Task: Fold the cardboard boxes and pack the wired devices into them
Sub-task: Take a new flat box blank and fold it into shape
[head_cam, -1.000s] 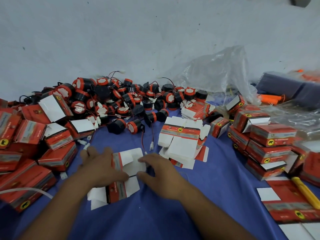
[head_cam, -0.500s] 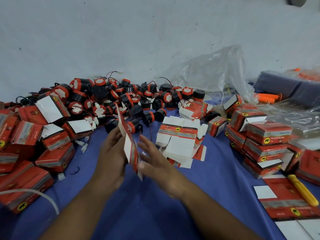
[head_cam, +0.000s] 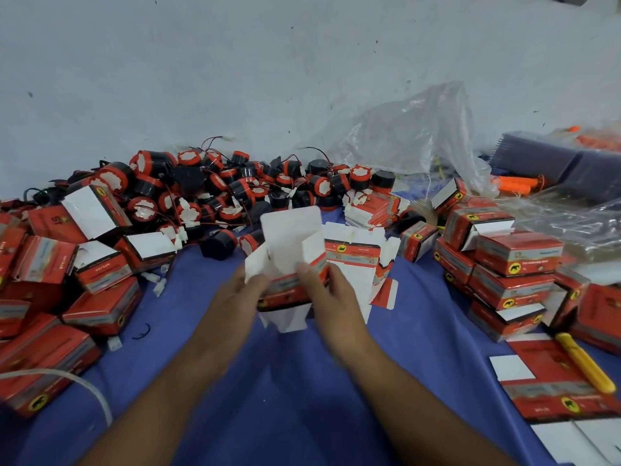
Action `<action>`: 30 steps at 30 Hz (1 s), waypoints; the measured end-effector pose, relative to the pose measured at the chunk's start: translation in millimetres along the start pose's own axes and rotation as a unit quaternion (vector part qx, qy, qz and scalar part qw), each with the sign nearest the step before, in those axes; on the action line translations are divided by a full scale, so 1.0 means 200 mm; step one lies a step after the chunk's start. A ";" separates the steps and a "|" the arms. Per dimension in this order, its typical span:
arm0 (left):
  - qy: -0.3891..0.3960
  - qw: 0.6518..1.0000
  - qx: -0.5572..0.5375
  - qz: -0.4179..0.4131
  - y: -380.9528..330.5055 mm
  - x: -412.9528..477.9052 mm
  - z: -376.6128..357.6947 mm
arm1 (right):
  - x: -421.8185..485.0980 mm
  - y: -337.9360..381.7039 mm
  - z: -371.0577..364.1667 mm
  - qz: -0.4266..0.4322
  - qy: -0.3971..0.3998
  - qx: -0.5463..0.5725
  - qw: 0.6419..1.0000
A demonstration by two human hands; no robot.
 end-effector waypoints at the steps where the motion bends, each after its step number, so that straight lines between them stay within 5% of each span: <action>1: 0.028 0.997 0.063 -0.014 -0.03 -0.01 -0.03 | 0.01 -0.02 0.02 -0.022 -0.004 0.017 1.000; 3: 0.061 0.990 0.120 -0.034 -0.04 -0.03 -0.09 | 0.01 -0.06 0.02 -0.055 0.015 0.038 0.998; 9: 0.045 0.996 -0.030 -0.064 0.04 -0.05 -0.05 | 0.01 -0.09 -0.05 -0.085 0.047 0.014 0.995; 15: -0.015 0.990 -0.142 0.013 0.21 -0.05 0.02 | 0.00 -0.05 -0.13 -0.042 0.151 -0.035 0.987; 19: 0.078 0.961 -0.262 0.034 0.21 -0.05 -0.06 | 0.01 -0.02 -0.08 -0.026 0.112 -0.054 0.992; 24: 0.185 0.973 -0.136 -0.002 0.12 -0.07 -0.10 | 0.02 -0.01 0.03 -0.048 0.054 0.041 0.997; 30: 0.128 0.989 -0.071 -0.012 0.16 -0.06 -0.04 | -0.03 -0.03 -0.08 -0.093 0.152 0.084 0.980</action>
Point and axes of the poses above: each hand's wrist, its own x-axis towards the middle knuckle, its own z-axis out of the back of the hand, y = z × x, the point moved 10 cm from there along x, towards the middle knuckle, and after that the axes turned 15 degrees about y, right-handed, at the moved point
